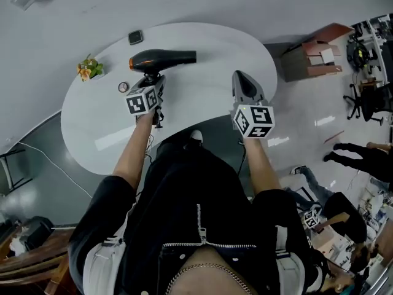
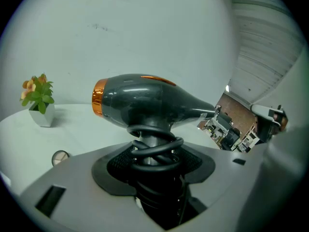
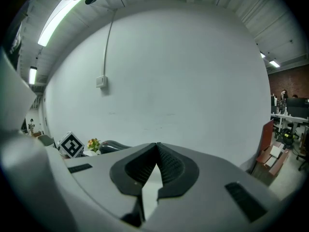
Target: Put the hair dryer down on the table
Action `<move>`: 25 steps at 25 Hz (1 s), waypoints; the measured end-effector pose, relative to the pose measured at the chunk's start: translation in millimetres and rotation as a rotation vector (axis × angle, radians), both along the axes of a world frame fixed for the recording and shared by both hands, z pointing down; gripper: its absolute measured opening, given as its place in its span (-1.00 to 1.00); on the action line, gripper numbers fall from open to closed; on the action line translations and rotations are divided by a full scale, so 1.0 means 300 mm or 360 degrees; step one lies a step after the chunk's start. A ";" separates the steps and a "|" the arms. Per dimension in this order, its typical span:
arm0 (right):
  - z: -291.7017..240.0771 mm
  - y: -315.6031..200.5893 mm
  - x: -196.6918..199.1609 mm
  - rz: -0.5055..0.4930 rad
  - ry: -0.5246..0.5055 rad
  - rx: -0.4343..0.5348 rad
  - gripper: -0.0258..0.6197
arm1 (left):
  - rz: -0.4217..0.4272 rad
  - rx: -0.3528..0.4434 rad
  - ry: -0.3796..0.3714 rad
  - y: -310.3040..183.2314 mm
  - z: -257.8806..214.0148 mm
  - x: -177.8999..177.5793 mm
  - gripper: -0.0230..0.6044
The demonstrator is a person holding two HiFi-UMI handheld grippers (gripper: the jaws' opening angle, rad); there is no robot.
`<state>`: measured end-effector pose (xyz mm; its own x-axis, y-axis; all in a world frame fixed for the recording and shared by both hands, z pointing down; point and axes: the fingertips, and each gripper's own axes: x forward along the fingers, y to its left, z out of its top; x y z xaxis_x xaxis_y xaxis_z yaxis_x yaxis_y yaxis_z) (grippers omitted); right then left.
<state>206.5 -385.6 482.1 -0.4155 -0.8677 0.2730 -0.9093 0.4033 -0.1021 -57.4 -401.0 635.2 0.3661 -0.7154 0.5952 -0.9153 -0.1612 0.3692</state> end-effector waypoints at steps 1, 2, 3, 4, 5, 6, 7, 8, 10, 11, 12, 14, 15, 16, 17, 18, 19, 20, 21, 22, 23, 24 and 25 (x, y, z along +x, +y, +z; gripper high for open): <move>0.004 0.008 0.010 0.0013 0.0006 -0.0009 -0.90 | -0.0011 -0.0021 0.0003 -0.006 0.020 0.006 -0.11; 0.009 0.015 0.019 0.0026 0.0012 -0.0018 -0.90 | -0.0017 -0.0040 0.0004 -0.012 0.040 0.012 -0.11; 0.014 0.021 0.029 0.0039 0.0016 -0.0028 -0.90 | -0.0018 -0.0059 0.0001 -0.018 0.060 0.019 -0.11; 0.018 0.027 0.037 0.0051 0.0020 -0.0037 -0.90 | -0.0016 -0.0083 -0.0006 -0.023 0.082 0.023 -0.11; 0.023 0.032 0.044 0.0062 0.0023 -0.0045 -0.90 | -0.0014 -0.0109 -0.0016 -0.027 0.104 0.026 -0.11; 0.028 0.037 0.051 0.0073 0.0026 -0.0053 -0.90 | -0.0012 -0.0132 -0.0027 -0.031 0.124 0.028 -0.11; 0.032 0.043 0.057 0.0083 0.0029 -0.0059 -0.90 | -0.0013 -0.0153 -0.0038 -0.035 0.142 0.030 -0.11; 0.035 0.049 0.062 0.0093 0.0033 -0.0064 -0.90 | -0.0016 -0.0171 -0.0051 -0.038 0.159 0.031 -0.11; 0.039 0.059 0.069 0.0111 0.0042 -0.0070 -0.90 | -0.0031 -0.0209 -0.0071 -0.042 0.195 0.030 -0.11; 0.041 0.063 0.069 0.0118 0.0045 -0.0072 -0.90 | -0.0041 -0.0230 -0.0077 -0.041 0.214 0.026 -0.11; 0.044 0.065 0.069 0.0123 0.0047 -0.0075 -0.90 | -0.0051 -0.0251 -0.0082 -0.039 0.233 0.021 -0.11; 0.046 0.070 0.069 0.0131 0.0049 -0.0079 -0.90 | -0.0068 -0.0290 -0.0098 -0.030 0.265 0.010 -0.11; 0.047 0.073 0.070 0.0134 0.0051 -0.0081 -0.90 | -0.0071 -0.0304 -0.0108 -0.024 0.276 0.006 -0.11; 0.047 0.077 0.072 0.0138 0.0051 -0.0085 -0.90 | -0.0074 -0.0315 -0.0115 -0.018 0.284 0.004 -0.11; 0.049 0.081 0.073 0.0141 0.0049 -0.0090 -0.90 | -0.0078 -0.0326 -0.0117 -0.012 0.291 0.002 -0.11; 0.050 0.082 0.075 0.0142 0.0048 -0.0093 -0.90 | -0.0083 -0.0333 -0.0122 -0.008 0.295 0.001 -0.11; 0.050 0.082 0.076 0.0141 0.0047 -0.0094 -0.90 | -0.0085 -0.0337 -0.0129 -0.008 0.297 0.001 -0.10; 0.049 0.080 0.077 0.0139 0.0047 -0.0094 -0.90 | -0.0083 -0.0339 -0.0137 -0.008 0.300 0.002 -0.09; 0.048 0.079 0.075 0.0135 0.0048 -0.0093 -0.90 | -0.0077 -0.0340 -0.0141 -0.006 0.303 0.004 -0.09; 0.047 0.078 0.072 0.0130 0.0048 -0.0092 -0.90 | -0.0070 -0.0341 -0.0146 -0.003 0.307 0.006 -0.09; 0.046 0.076 0.067 0.0123 0.0048 -0.0090 -0.90 | -0.0064 -0.0341 -0.0150 0.001 0.310 0.008 -0.09; 0.044 0.074 0.062 0.0116 0.0048 -0.0088 -0.90 | -0.0058 -0.0341 -0.0154 0.005 0.314 0.008 -0.09; 0.043 0.073 0.058 0.0110 0.0047 -0.0086 -0.90 | -0.0054 -0.0343 -0.0159 0.009 0.317 0.009 -0.09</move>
